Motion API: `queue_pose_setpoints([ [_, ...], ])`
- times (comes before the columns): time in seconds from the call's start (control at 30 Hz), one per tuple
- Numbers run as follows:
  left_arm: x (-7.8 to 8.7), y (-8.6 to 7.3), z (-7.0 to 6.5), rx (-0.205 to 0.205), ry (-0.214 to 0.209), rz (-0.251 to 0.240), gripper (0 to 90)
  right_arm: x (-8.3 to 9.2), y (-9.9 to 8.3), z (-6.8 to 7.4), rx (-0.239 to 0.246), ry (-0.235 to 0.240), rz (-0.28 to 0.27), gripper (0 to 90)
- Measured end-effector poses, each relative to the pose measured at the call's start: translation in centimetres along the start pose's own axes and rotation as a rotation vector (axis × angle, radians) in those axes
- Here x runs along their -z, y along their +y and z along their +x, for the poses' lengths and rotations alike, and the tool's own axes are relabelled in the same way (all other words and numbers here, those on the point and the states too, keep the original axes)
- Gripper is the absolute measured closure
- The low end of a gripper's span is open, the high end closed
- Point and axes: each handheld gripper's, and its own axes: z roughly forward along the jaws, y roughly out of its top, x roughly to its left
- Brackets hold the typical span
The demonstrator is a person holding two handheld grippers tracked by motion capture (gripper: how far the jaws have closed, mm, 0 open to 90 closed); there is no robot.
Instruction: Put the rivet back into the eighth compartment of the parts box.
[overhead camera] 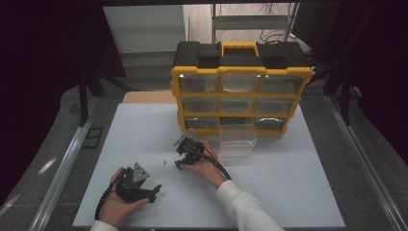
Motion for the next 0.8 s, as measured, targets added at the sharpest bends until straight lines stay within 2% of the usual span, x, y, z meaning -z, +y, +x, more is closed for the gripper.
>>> queue_pose_setpoints([
  [0.2,0.08,-0.03,0.07,0.001,0.002,-0.001,11.1,-0.51,0.47,0.29,-0.007,0.010,0.011,38.0],
  [0.3,0.10,-0.05,0.05,0.002,0.001,-0.002,11.0,-0.56,0.55,0.28,-0.010,-0.002,0.009,42.2],
  [0.43,0.08,-0.05,0.07,0.002,0.001,-0.002,11.1,-0.38,0.61,0.56,-0.008,-0.008,0.021,54.4],
  [0.67,-0.02,-0.06,0.07,0.003,0.000,0.001,11.1,-0.21,0.79,0.61,-0.014,0.012,0.042,77.3],
  [0.73,-0.02,-0.06,0.08,0.003,0.000,0.001,11.1,-0.17,0.82,0.59,-0.014,0.028,0.051,81.4],
  [0.8,0.00,-0.06,0.09,0.003,0.000,0.000,11.1,-0.17,0.86,0.59,-0.008,0.029,0.054,81.6],
])
